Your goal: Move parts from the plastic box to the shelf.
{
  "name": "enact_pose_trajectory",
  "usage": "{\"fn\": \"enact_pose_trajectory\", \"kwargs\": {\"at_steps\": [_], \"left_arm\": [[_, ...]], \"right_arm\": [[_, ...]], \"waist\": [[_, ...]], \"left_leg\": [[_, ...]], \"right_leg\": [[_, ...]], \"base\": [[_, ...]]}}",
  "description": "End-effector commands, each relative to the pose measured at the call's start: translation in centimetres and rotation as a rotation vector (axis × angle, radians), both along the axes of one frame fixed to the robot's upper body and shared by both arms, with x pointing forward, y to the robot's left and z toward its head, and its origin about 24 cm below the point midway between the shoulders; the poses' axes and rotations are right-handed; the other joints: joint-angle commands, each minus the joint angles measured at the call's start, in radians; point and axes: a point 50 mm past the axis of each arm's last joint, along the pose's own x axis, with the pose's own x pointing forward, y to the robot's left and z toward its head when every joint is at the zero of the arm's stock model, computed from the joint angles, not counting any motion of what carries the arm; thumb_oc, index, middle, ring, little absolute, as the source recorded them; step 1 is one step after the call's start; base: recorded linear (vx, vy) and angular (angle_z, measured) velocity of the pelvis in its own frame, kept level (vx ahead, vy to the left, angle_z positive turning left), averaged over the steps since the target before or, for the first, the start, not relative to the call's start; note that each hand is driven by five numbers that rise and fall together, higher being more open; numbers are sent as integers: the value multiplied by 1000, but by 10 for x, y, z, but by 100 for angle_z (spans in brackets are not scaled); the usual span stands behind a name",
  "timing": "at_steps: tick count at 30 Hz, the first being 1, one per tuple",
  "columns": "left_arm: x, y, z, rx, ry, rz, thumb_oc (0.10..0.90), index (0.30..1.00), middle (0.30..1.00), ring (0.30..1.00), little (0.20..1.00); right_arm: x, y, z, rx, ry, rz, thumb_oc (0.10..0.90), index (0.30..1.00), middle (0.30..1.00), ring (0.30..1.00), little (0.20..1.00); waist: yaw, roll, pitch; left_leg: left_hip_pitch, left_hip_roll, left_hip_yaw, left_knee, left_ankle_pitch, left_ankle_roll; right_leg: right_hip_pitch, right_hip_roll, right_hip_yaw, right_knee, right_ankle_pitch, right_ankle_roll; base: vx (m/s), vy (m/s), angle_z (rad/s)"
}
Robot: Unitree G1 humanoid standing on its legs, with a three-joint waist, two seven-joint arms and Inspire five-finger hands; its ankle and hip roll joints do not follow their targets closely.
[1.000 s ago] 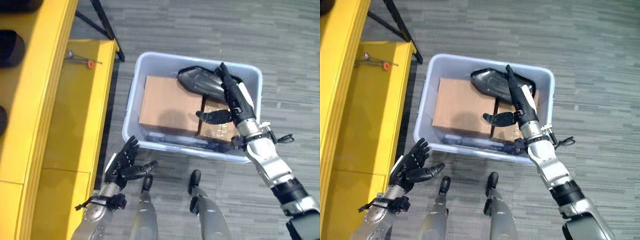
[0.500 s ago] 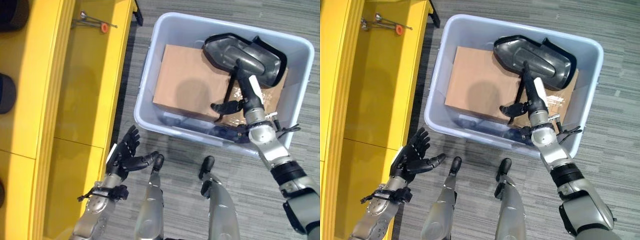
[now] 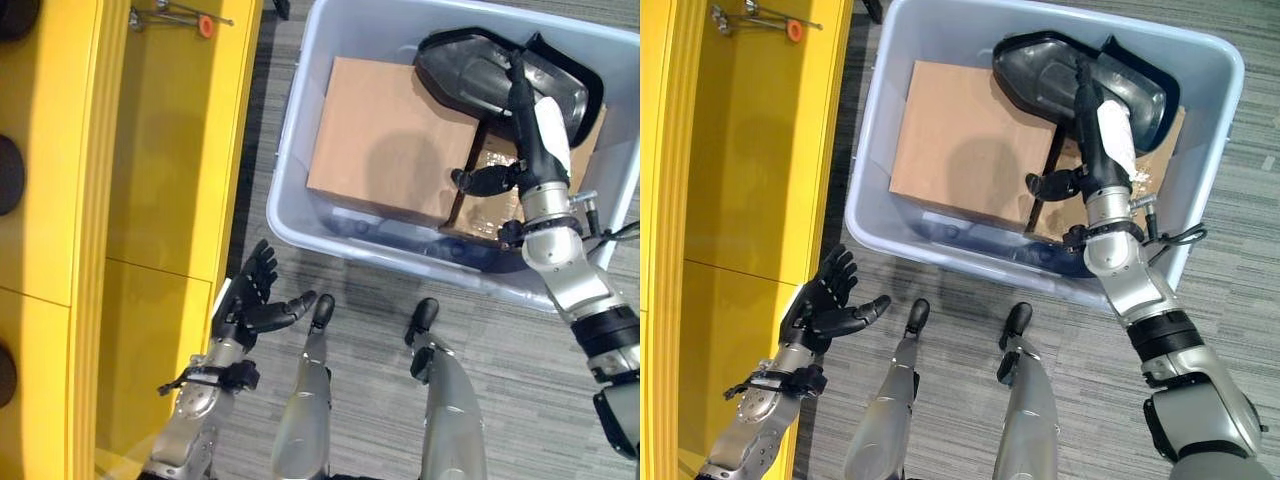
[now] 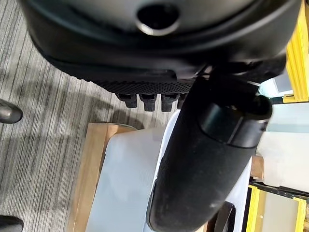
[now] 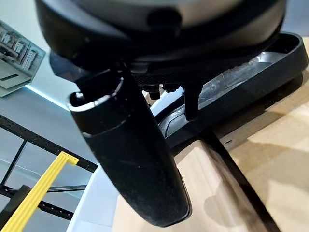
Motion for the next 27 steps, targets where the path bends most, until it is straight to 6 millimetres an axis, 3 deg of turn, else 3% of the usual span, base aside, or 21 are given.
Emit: {"fn": "enact_pose_trajectory", "kwargs": {"at_steps": [1, 9, 15, 17, 18, 19, 21, 27], "left_arm": [[-5, -6, 23, 2, -148, -22, 900, 1000, 1000, 1000, 1000], [-3, -5, 22, 8, -154, -1, 900, 1000, 1000, 1000, 1000], [2, -8, 27, 2, -174, -10, 900, 1000, 1000, 1000, 1000], [3, -10, 28, -3, -178, -12, 900, 1000, 1000, 1000, 1000], [4, -10, 28, -4, -181, -13, 900, 1000, 1000, 1000, 1000], [4, -11, 29, -6, -183, -14, 900, 1000, 1000, 1000, 1000], [6, -13, 30, -8, -188, -20, 900, 1000, 1000, 1000, 1000], [11, -19, 32, -20, -198, -28, 900, 1000, 1000, 1000, 1000]], "right_arm": [[-3, -11, 66, -69, -235, -63, 900, 1000, 1000, 1000, 1000], [-7, -23, 86, -124, -297, -144, 900, 1000, 1000, 1000, 1000], [4, -37, 95, -149, -243, -233, 900, 1000, 1000, 1000, 1000], [9, -46, 93, -151, -195, -277, 900, 1000, 1000, 1000, 1000], [9, -46, 94, -152, -198, -278, 900, 1000, 1000, 1000, 1000], [10, -48, 94, -153, -185, -288, 900, 1000, 1000, 1000, 1000], [15, -58, 87, -121, -125, -329, 900, 1000, 1000, 1000, 1000], [26, -51, 63, -54, -28, -292, 900, 1000, 1000, 1000, 1000]], "waist": [[7, -32, -25], [8, -27, -12], [16, -28, 0], [21, -26, 0], [20, -26, 6], [22, -24, 3], [29, -20, 8], [36, -15, 12]], "left_leg": [[100, 44, 42, -64, 43, 31], [75, 45, 36, -64, 54, 23], [52, 46, 31, -64, 63, 16], [54, 52, 28, -64, 46, 17], [43, 46, 24, -64, 66, 15], [53, 51, 26, -64, 46, 17], [47, 47, 22, -64, 49, 17], [47, 45, 16, -64, 50, 20]], "right_leg": [[55, -71, 34, -99, 68, 112], [21, -76, 29, -81, 61, 110], [-5, -78, 27, -68, 57, 108], [-13, -78, 31, -45, 23, 118], [-22, -83, 24, -52, 51, 106], [-19, -79, 32, -35, 18, 117], [-26, -84, 31, -24, 14, 116], [-29, -89, 27, -11, 10, 116]], "base": [[-5, -6, 6], [0, -6, 3], [2, -9, 2], [54, -28, 4], [97, -40, 4], [0, 0, 0], [56, -22, 9], [2, -1, 2]]}}
